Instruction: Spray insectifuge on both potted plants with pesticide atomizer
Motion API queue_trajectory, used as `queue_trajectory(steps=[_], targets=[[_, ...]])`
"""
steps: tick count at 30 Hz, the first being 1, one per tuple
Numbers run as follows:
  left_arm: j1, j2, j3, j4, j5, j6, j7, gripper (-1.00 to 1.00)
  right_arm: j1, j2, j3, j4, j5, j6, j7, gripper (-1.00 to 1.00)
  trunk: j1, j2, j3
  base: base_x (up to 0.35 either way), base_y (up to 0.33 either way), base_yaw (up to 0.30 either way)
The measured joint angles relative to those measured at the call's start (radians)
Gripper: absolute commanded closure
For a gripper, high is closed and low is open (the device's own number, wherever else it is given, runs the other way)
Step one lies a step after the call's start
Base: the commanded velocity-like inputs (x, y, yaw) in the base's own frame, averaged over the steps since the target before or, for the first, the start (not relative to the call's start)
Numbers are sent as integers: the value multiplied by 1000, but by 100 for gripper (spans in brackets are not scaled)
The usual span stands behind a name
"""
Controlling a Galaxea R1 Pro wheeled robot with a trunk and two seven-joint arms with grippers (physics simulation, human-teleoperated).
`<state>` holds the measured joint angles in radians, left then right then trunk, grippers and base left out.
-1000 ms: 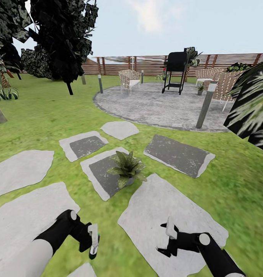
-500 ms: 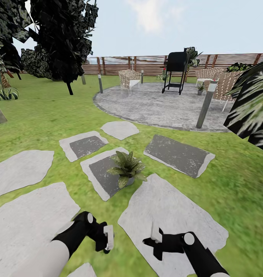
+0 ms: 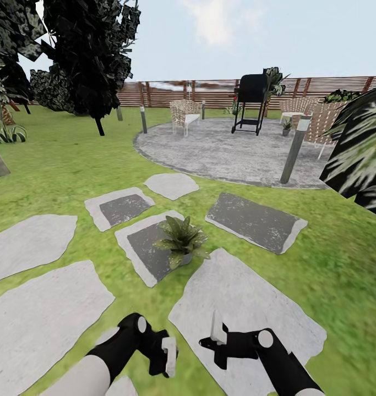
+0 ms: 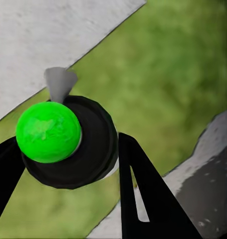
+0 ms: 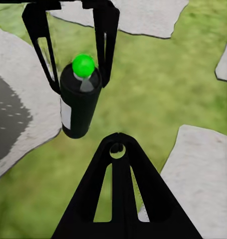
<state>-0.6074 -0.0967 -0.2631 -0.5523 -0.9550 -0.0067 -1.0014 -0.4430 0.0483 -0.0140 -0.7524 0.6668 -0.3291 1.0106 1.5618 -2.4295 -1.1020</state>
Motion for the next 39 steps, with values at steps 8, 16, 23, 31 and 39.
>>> queue_trajectory(steps=[8, 16, 23, 31, 39], targets=[[5, -22, -2, -6, 9, 1, 2, 100, 0, 0, 0, -1, 0, 0, -1, 100, 0, 0, 0, 0, 0, 0], [5, -41, -1, -1, 12, 3, 61, 100, 0, 0, 1, -1, 0, 0, -1, 100, 0, 0, 0, 0, 0, 0], [5, -46, -1, 0, 15, 3, 78, 100, 0, 2, 2, -1, -1, 0, -1, 100, 0, 0, 0, 0, 0, 0], [5, -64, 0, 0, 17, 3, 78, 100, 0, 18, 2, -1, 0, 0, -1, 100, 0, 0, 0, 0, 0, 0], [5, -68, 0, 0, 17, 2, 73, 100, 0, 19, 2, -1, 0, 0, -1, 100, 0, 0, 0, 0, 0, 0]])
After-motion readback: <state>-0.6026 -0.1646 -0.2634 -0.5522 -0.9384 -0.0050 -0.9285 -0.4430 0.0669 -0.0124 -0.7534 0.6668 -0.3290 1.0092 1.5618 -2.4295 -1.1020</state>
